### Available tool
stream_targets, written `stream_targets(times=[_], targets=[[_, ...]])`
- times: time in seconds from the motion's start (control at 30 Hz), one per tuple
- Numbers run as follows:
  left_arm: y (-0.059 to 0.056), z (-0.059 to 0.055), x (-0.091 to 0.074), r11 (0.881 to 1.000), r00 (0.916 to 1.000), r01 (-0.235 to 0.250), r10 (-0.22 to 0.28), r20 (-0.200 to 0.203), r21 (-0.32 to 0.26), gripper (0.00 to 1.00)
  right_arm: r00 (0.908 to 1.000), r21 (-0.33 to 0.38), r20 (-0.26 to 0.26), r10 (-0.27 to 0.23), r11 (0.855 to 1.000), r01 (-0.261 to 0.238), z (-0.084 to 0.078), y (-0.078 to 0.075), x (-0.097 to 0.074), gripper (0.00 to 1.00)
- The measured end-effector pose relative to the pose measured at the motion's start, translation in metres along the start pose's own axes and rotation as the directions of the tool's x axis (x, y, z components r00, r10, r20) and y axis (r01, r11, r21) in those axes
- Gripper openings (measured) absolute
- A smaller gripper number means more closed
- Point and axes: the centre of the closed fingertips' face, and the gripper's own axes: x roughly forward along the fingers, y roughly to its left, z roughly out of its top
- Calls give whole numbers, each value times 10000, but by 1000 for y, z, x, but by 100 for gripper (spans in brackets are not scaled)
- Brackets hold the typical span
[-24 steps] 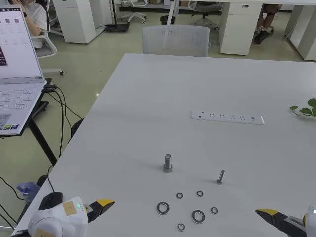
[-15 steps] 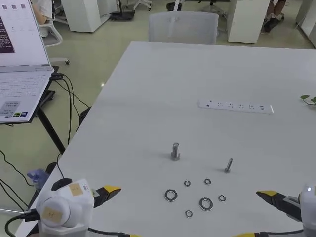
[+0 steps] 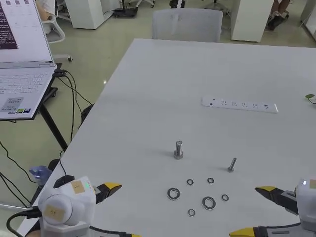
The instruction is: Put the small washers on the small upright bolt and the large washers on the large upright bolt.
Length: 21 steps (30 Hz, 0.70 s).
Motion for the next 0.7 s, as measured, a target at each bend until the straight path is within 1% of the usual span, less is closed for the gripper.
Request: stream_targets(times=[0.13,0.2,0.27,0.33,0.37,0.4,0.57,0.6,0.63,0.7], targets=[[-1,0,0,9998,10000,40,-39,-69,177,91,9996,-377,-267,28,9993,-38,3,-2,3,96],[-1,1,0,10000,10000,12,-12,9,75,90,9983,-645,-582,-62,9979,24,2,-6,5,93],[-3,3,1,9999,9999,68,-66,131,-100,90,9974,-747,-724,-41,9972,-14,2,-8,7,93],[-3,2,2,10000,9999,62,-61,120,-49,89,9960,-874,-899,2,9961,-81,1,-9,10,91],[-4,1,3,10000,9999,82,-82,107,-23,89,9946,-982,-1037,12,9951,-114,0,-9,10,90],[-5,1,4,9999,9999,105,-105,94,5,89,9916,-1234,-1293,-68,9923,-93,-3,-13,11,90],[-9,1,6,9997,9998,207,-207,46,116,89,9872,-1366,-1590,-102,9906,-117,-5,-20,14,83],[-9,0,6,9997,9997,221,-221,39,127,89,9851,-1467,-1712,-143,9891,-112,-5,-20,14,82],[-10,1,6,9996,9997,241,-242,47,150,89,9811,-1625,-1926,-161,9866,-157,-6,-21,15,80],[-11,0,7,9996,9997,249,-250,44,155,89,9753,-1895,-2200,-180,9816,-247,-6,-22,17,79]])
